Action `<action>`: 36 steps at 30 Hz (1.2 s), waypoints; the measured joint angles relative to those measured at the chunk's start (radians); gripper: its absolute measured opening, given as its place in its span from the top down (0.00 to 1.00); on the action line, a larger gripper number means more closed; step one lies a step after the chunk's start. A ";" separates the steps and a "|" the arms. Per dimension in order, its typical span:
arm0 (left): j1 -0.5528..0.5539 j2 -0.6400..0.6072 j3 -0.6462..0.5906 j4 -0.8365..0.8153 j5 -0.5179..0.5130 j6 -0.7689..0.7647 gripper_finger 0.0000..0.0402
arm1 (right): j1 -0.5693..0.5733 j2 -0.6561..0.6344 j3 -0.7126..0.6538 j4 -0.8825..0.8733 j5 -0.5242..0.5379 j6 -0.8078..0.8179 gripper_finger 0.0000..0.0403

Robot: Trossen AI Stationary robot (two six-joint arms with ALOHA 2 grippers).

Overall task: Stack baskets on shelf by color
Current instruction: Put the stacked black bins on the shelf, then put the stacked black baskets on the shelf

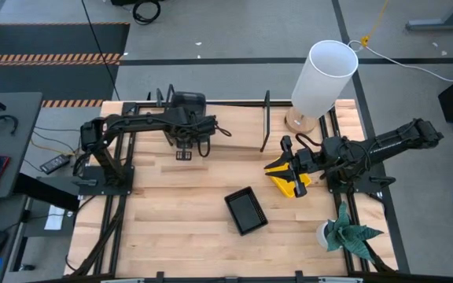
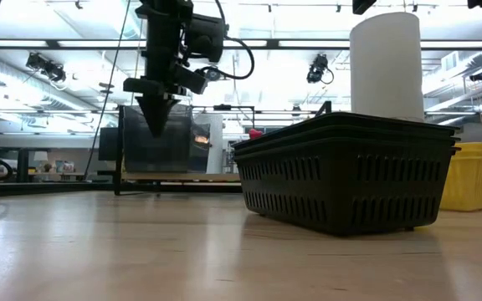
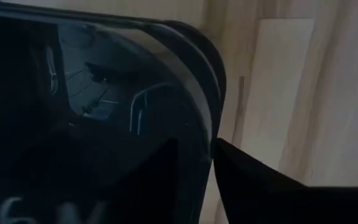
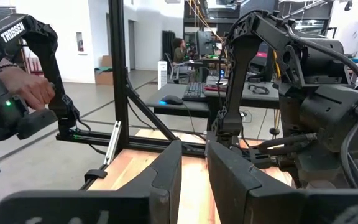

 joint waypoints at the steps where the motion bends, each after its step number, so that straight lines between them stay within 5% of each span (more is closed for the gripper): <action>1: 0.000 0.000 0.000 -0.002 -0.003 -0.002 0.71 | 0.000 0.000 0.000 0.000 0.000 0.000 0.79; 20: -0.008 -0.052 0.036 -0.024 -0.053 -0.025 0.51 | 0.000 0.000 0.000 0.000 0.000 0.000 0.79; 36: -0.186 -0.100 0.116 0.172 0.075 -0.223 0.55 | 0.000 0.000 0.000 -0.001 0.000 -0.002 0.79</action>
